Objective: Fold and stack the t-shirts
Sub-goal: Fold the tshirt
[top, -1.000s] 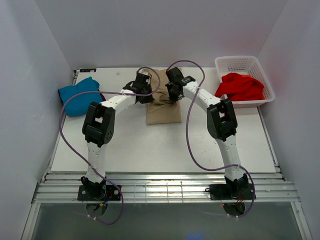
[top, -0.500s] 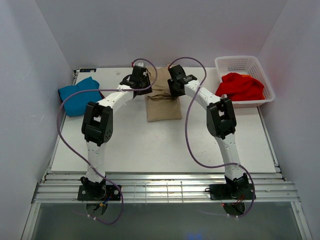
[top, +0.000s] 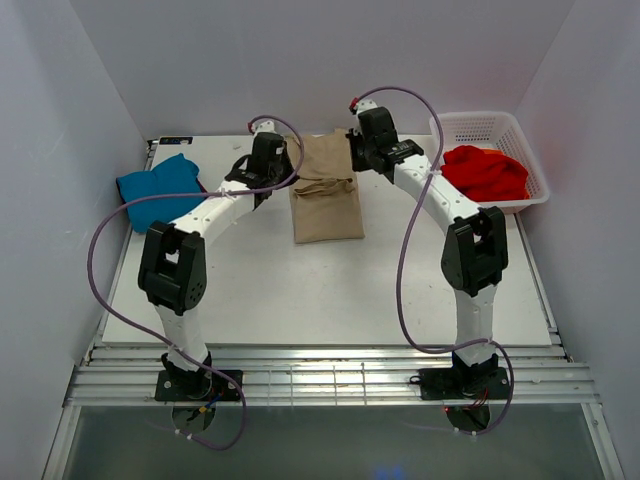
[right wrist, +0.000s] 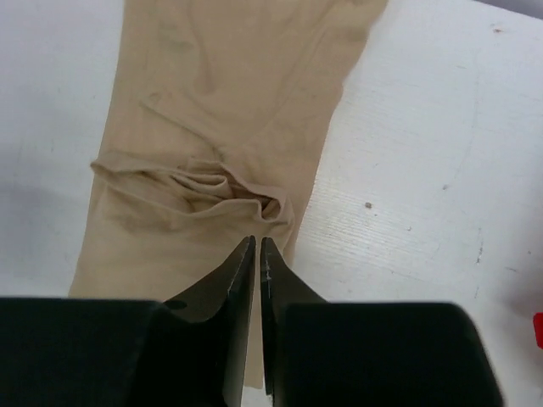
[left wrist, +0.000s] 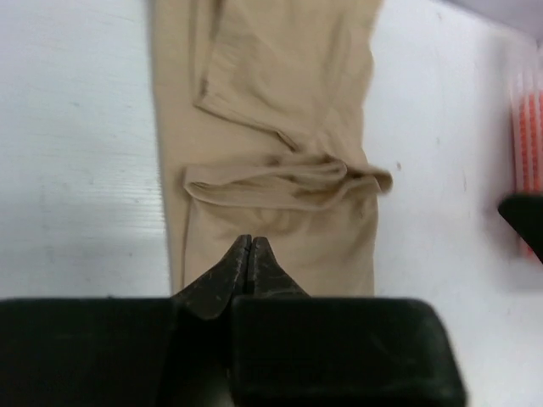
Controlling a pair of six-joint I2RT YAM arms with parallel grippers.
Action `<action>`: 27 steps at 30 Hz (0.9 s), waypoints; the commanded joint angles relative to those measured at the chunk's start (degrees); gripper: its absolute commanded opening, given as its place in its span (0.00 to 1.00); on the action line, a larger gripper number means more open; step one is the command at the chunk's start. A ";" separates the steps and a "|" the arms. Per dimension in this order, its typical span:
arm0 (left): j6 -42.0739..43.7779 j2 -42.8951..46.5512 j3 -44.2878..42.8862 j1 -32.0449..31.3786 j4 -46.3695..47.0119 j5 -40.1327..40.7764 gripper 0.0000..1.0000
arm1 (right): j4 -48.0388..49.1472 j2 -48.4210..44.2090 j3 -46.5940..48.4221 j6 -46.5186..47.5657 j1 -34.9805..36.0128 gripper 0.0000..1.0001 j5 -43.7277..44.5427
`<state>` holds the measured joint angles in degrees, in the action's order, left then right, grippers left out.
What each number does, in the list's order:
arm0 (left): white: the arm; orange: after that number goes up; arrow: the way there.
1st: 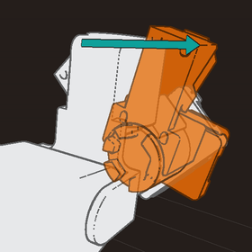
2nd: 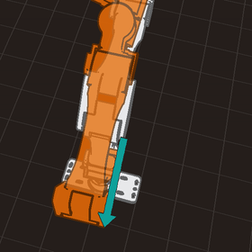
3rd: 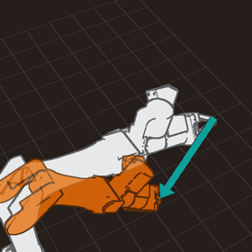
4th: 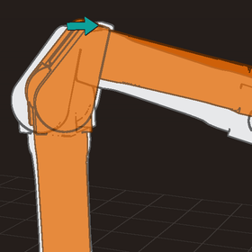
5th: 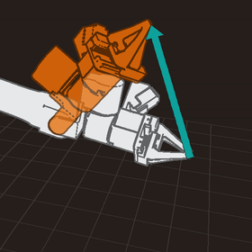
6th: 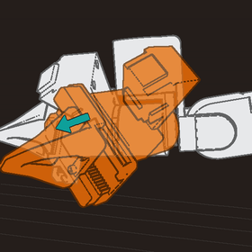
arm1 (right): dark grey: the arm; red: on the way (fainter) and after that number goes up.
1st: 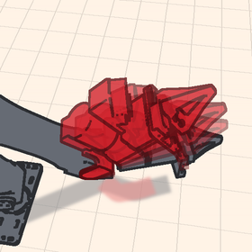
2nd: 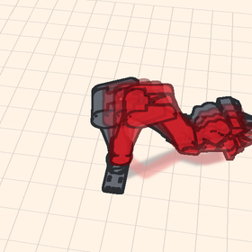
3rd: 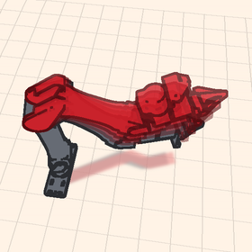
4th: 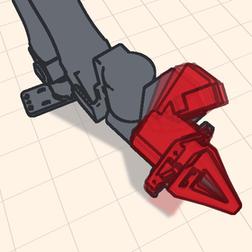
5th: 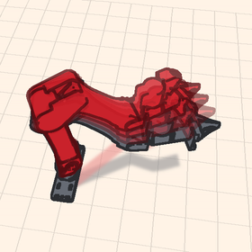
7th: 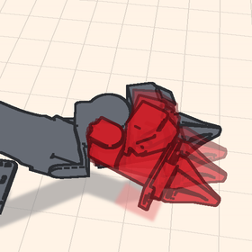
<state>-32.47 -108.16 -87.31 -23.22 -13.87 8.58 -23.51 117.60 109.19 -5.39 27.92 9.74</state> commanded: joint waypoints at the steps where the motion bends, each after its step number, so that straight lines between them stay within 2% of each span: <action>1: -1.89 1.81 3.89 -3.83 4.90 -8.04 0.00 | 2.42 1.48 -3.63 -3.57 0.03 0.08 -8.22; 3: -2.42 0.41 5.04 -5.07 6.48 -12.26 0.00 | 2.15 2.80 -3.19 -4.54 0.03 0.08 -12.08; 9: -2.60 -2.40 6.36 -9.38 10.44 -15.16 0.00 | 1.18 8.60 -0.38 -6.74 0.03 0.08 -20.71; 17: 0.12 -7.50 9.52 -10.35 13.33 -14.30 0.00 | 2.15 9.84 -1.17 -7.97 0.03 0.08 -22.66; 27: 2.85 -6.80 21.04 -10.35 20.64 -10.51 0.00 | 4.78 8.88 -5.38 -9.73 0.03 0.08 -24.41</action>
<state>-31.75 -116.01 -68.73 -33.63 5.41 -3.77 -20.99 128.40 105.08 -13.93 27.92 -12.73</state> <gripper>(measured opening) 0.016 0.078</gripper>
